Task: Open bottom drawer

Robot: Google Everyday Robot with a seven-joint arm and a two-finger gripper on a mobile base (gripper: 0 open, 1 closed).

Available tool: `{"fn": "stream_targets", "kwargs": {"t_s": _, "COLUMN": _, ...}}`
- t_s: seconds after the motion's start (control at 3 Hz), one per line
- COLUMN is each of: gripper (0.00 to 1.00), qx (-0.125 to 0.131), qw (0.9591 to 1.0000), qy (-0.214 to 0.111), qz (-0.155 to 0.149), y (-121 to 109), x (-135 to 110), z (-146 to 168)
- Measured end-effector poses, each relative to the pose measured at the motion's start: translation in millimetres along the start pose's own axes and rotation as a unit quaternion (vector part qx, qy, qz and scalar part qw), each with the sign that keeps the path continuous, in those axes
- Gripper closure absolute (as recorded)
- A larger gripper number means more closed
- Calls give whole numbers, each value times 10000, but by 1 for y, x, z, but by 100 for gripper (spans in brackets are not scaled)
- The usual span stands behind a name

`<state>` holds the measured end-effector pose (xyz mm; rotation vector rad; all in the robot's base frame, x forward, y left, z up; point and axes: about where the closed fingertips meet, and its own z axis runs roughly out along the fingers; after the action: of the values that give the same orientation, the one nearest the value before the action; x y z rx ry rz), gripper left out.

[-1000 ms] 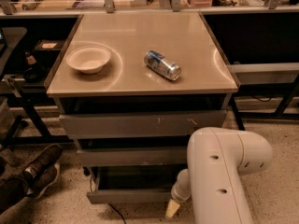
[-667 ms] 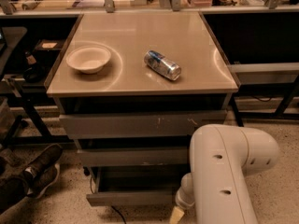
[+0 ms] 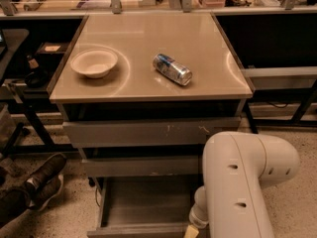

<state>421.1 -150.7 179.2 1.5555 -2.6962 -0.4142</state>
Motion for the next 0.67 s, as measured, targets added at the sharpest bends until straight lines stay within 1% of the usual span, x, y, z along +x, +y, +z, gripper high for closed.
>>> {"fn": "stream_targets", "kwargs": {"t_s": 0.33, "gripper": 0, "qx": -263, "qw": 9994, "qy": 176, "qz": 162, "y": 11, "x": 18, "z": 24}}
{"fn": "stream_targets", "kwargs": {"t_s": 0.67, "gripper": 0, "qx": -450, "qw": 9979, "qy": 332, "qz": 323, "y": 23, "x": 39, "z": 33}}
